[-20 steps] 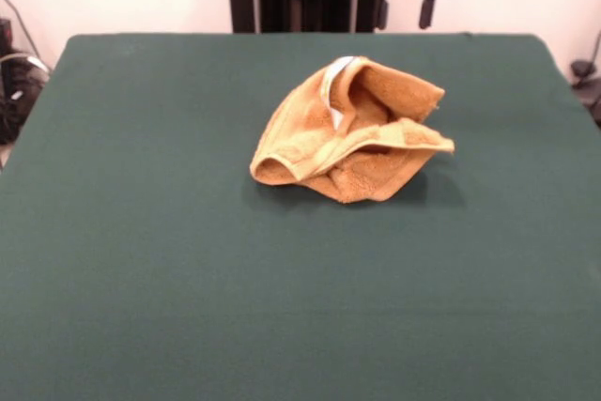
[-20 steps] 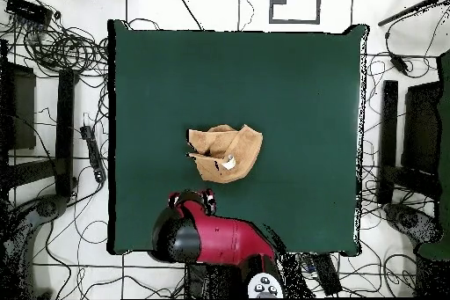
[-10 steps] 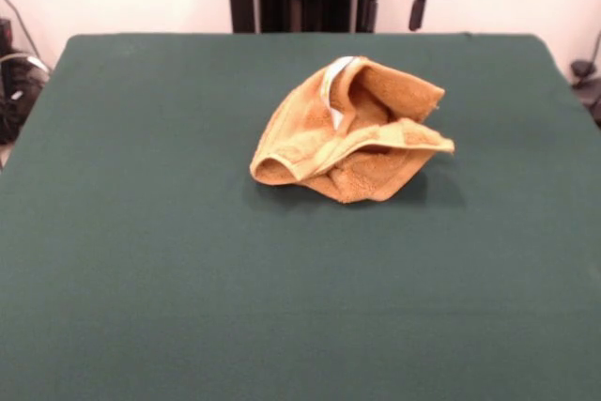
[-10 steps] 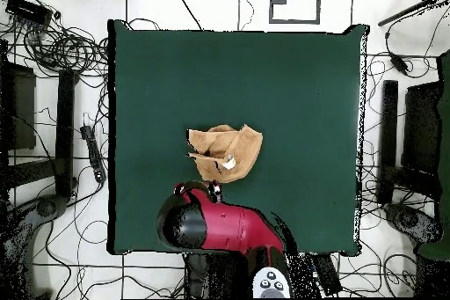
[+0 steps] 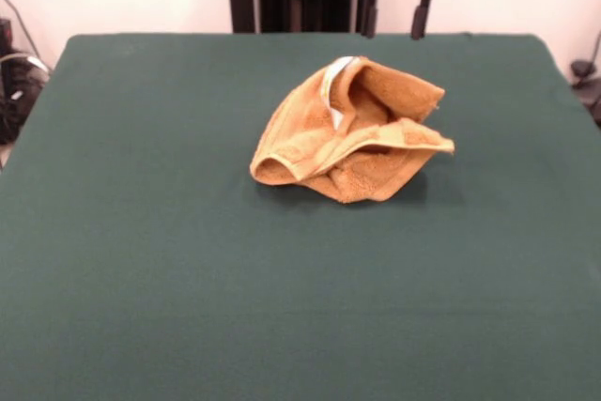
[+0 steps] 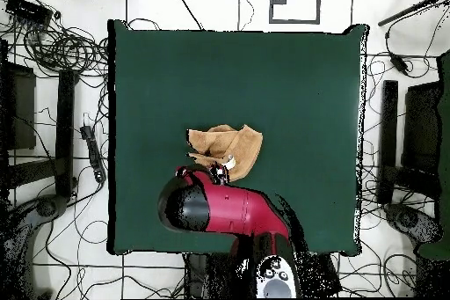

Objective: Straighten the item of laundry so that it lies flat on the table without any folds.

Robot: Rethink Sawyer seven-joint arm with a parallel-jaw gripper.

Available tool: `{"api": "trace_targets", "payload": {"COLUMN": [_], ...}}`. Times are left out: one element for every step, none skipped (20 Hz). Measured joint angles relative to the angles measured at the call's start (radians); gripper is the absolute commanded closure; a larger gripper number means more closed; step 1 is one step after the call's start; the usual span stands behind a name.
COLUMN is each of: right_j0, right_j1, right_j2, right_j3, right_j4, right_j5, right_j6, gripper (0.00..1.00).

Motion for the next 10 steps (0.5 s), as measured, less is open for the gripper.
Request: {"api": "trace_targets", "payload": {"right_j0": [0.001,0.002,0.008,0.017,0.025,0.033,0.04,0.047,0.06,0.07], "right_j1": [0.002,0.004,0.009,0.015,0.02,0.026,0.031,0.036,0.044,0.052], "right_j2": [-0.002,-0.004,-0.01,-0.021,-0.03,-0.038,-0.046,-0.054,-0.067,-0.077], "right_j3": [-0.007,-0.014,-0.03,-0.05,-0.065,-0.08,-0.092,-0.104,-0.123,-0.142], "right_j4": [0.001,0.001,0.002,0.005,0.007,0.011,0.015,0.018,0.026,0.036], "right_j5": [0.003,0.006,0.014,0.025,0.034,0.043,0.051,0.057,0.068,0.078], "right_j6": [0.0,0.0,0.0,0.0,0.0,0.0,0.0,0.0,0.001,0.001], "gripper": [0.0,0.0,0.0,0.0,0.0,0.0,0.0,0.0,0.0,0.0]}}
